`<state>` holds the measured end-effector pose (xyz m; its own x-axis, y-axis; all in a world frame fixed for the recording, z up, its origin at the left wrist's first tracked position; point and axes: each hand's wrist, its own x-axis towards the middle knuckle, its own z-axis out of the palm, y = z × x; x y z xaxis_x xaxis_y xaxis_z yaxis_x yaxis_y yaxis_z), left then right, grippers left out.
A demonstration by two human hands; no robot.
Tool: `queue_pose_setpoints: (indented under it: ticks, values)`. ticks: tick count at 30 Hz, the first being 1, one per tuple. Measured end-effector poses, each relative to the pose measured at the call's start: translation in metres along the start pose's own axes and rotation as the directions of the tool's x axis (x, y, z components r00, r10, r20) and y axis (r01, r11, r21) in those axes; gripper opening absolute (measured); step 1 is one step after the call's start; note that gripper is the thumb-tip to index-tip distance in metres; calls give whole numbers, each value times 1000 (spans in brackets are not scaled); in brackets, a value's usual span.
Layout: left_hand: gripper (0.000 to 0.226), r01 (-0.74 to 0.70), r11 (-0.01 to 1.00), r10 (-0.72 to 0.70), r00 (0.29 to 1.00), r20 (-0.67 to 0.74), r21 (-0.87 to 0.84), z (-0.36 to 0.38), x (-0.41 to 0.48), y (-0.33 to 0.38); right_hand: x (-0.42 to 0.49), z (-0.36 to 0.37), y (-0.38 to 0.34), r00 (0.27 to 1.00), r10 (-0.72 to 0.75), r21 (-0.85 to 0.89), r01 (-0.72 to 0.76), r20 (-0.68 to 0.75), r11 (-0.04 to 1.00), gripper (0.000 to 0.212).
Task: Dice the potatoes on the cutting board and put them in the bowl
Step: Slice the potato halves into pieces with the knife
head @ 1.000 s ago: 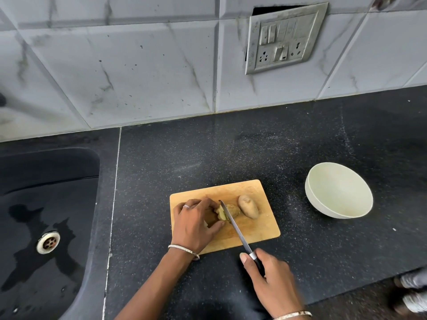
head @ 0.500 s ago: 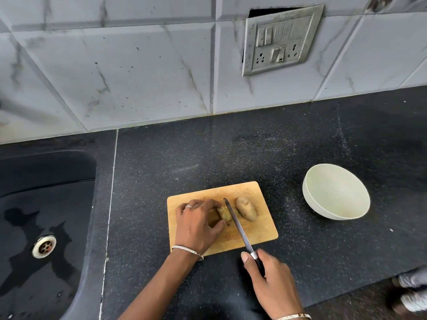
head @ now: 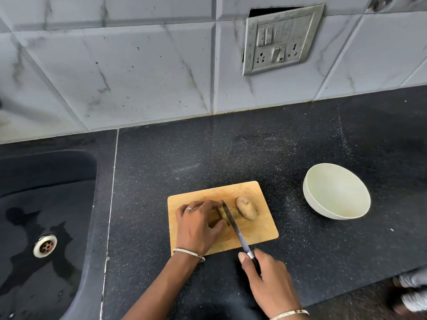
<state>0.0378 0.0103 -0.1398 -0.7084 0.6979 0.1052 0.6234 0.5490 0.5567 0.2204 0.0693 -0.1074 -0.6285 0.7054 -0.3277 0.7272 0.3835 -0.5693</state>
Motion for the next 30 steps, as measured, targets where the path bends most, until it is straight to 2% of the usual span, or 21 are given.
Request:
queue_pose_setpoints:
  ticks: [7, 14, 30]
  values:
    - [34, -1, 1000, 1, 1000, 1, 4, 0, 0, -3, -1, -6, -2, 1000, -25, -64, 24, -17, 998, 42]
    - [32, -9, 999, 9, 1000, -7, 32, -2, -1, -1, -2, -11, -6, 999, 8, -147, -15, -47, 989, 38]
    - [31, 1, 999, 1, 1000, -21, 53, -7, -7, -10, -4, -1, -6, 1000, -4, -117, 3, -15, 993, 39]
